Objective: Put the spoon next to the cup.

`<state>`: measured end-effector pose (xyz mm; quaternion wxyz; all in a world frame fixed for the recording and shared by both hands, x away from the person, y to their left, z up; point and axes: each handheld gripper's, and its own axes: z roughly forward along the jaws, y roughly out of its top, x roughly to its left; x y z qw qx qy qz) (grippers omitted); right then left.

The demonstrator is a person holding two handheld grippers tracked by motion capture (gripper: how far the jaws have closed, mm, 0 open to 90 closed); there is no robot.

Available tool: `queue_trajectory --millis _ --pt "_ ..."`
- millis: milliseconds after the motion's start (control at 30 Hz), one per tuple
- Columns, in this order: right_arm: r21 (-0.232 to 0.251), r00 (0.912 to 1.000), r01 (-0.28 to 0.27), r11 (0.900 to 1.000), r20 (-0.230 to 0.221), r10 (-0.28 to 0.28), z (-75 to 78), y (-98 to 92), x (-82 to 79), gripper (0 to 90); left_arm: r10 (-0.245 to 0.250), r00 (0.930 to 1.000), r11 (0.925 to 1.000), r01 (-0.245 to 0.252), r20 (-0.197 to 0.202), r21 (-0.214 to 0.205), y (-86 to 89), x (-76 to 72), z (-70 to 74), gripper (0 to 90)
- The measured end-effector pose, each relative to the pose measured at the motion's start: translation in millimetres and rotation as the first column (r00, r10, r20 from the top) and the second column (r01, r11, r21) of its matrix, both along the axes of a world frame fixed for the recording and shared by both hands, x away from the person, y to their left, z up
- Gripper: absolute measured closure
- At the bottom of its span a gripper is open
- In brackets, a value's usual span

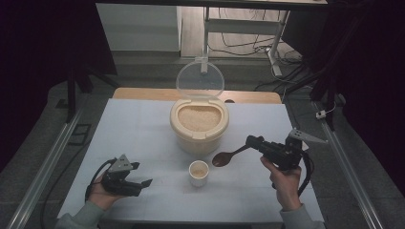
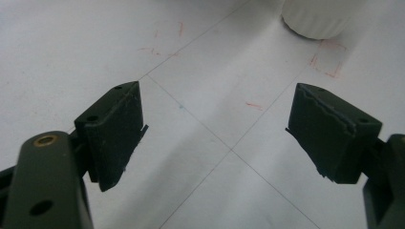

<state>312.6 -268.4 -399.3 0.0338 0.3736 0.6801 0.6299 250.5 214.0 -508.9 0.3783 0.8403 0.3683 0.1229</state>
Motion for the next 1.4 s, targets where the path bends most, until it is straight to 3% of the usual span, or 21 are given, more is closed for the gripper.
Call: queue_trajectory --millis 267,433,767,933,1067,1200,1400 --pt "-0.098 0.9947 -0.070 0.9927 -0.081 0.062 -12.1 4.7 7.3 82.8 0.005 1.0000 1.0000 -0.005 0.002 -0.005 0.5 -0.9 -0.1 19.0" --pt "-0.120 0.9842 -0.123 0.9850 -0.142 0.106 -20.9 9.1 12.3 82.8 0.012 0.9999 0.9999 -0.012 0.004 -0.007 2.3 -1.8 -0.4 18.9" --pt "-0.185 0.9511 -0.228 0.9559 -0.252 0.178 -35.2 19.9 19.3 82.7 0.013 0.9999 0.9999 -0.013 0.001 -0.004 2.7 -1.3 -1.5 18.6" --pt "-0.211 0.9297 -0.280 0.9364 -0.303 0.210 -41.8 27.5 20.9 82.7 0.009 1.0000 1.0000 -0.009 0.000 0.000 2.0 -1.0 -2.1 18.5" --pt "-0.227 0.9206 -0.301 0.9262 -0.322 0.221 -46.8 33.5 23.0 82.6 0.005 1.0000 1.0000 -0.005 -0.001 0.005 1.8 -0.8 -2.3 18.6" --pt "-0.228 0.9193 -0.299 0.9266 -0.329 0.215 -48.4 37.5 28.3 81.9 0.005 1.0000 1.0000 -0.005 -0.003 0.005 1.8 -0.6 -2.7 18.5" --pt "-0.258 0.9363 -0.253 0.9324 -0.308 0.169 -55.5 45.3 40.1 78.7 0.005 1.0000 1.0000 -0.005 -0.004 0.007 1.7 -0.5 -3.0 18.6"
